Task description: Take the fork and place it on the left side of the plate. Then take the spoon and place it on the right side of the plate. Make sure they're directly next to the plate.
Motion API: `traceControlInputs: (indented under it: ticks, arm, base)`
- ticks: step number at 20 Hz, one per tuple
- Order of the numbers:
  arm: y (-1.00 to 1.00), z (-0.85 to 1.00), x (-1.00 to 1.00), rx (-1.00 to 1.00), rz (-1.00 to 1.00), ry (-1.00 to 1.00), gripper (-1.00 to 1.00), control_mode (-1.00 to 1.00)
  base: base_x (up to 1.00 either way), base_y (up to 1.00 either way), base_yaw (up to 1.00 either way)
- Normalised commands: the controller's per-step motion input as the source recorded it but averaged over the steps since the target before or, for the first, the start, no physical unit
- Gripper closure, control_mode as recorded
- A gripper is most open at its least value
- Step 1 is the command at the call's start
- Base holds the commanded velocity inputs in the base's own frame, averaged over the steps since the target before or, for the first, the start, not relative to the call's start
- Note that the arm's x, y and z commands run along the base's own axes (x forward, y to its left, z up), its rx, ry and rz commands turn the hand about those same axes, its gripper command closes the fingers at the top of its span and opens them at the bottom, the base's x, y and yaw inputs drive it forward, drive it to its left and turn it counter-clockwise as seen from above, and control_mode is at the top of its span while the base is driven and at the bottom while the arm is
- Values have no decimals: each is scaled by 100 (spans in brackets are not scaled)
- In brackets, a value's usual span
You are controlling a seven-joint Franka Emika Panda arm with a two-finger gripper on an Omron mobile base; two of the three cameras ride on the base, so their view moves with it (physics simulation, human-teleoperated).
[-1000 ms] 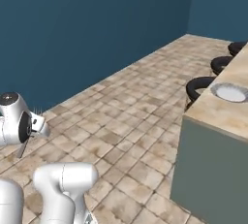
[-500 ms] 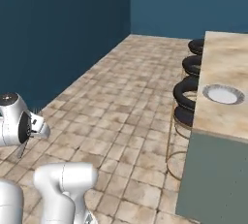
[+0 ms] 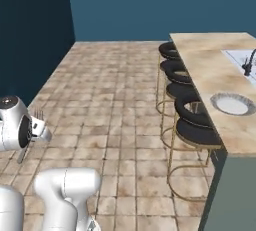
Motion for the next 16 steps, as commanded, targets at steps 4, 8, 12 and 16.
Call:
traceControlInputs:
  ticks: [4,8,12,16]
  arm:
    - [0,0,0,0,0,0,100,100]
    - [0,0,0,0,0,0,100,100]
    - [0,0,0,0,0,0,100,100]
    - [0,0,0,0,0,0,100,100]
  base:
    - [100,88,-62]
    - [100,83,-66]
    - [100,74,-68]
    - [100,57,-63]
